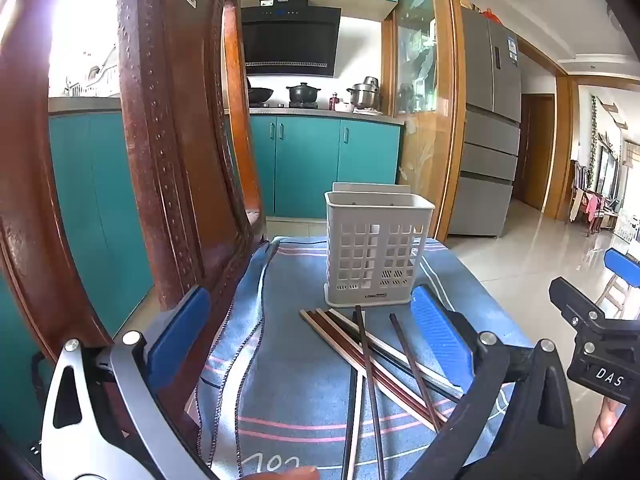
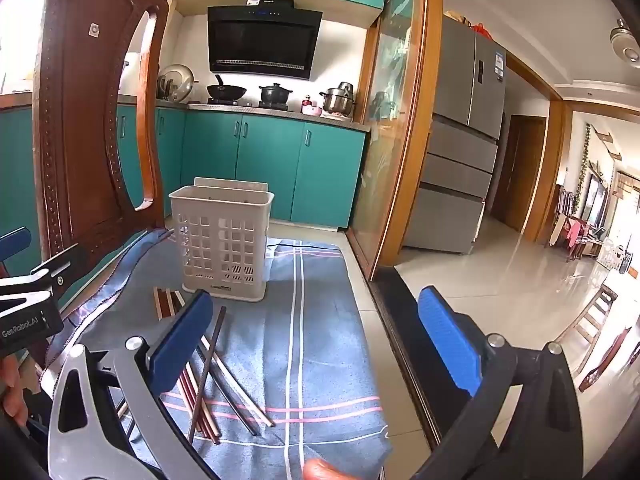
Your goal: Organize utensils
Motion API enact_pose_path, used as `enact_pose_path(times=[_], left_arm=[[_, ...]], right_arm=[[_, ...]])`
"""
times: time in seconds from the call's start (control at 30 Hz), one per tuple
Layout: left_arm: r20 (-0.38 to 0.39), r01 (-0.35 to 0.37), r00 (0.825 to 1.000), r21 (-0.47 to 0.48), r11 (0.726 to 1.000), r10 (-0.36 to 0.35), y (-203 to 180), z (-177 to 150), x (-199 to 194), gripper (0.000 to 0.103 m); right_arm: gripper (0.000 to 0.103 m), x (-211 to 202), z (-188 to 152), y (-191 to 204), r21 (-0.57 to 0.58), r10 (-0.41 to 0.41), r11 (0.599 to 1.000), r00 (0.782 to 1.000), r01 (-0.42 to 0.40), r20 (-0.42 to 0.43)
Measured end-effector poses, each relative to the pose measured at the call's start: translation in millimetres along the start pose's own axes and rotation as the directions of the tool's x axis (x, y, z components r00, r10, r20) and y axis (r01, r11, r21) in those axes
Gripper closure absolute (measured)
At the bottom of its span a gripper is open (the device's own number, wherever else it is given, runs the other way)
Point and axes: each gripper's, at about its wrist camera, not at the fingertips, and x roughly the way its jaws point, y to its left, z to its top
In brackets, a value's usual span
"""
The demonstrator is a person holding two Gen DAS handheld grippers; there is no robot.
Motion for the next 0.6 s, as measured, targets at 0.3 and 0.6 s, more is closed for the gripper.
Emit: enact_pose_path(times=[0.3, 0.6], left_arm=[[0.000, 0.000, 1.000, 0.002, 1.000, 0.000, -0.5, -0.1, -0.2, 0.003], [0.000, 0.000, 1.000, 0.004, 1.000, 0.000, -2.0, 0.9, -0.7, 0.003]], right_arm=[[0.003, -3.9, 0.3, 3.6, -0.008, -0.006, 1.000, 1.000, 0.006, 0.008], [0.003, -5.4, 1.3, 2.9, -0.016, -0.005, 1.000, 1.000, 0.006, 0.016]])
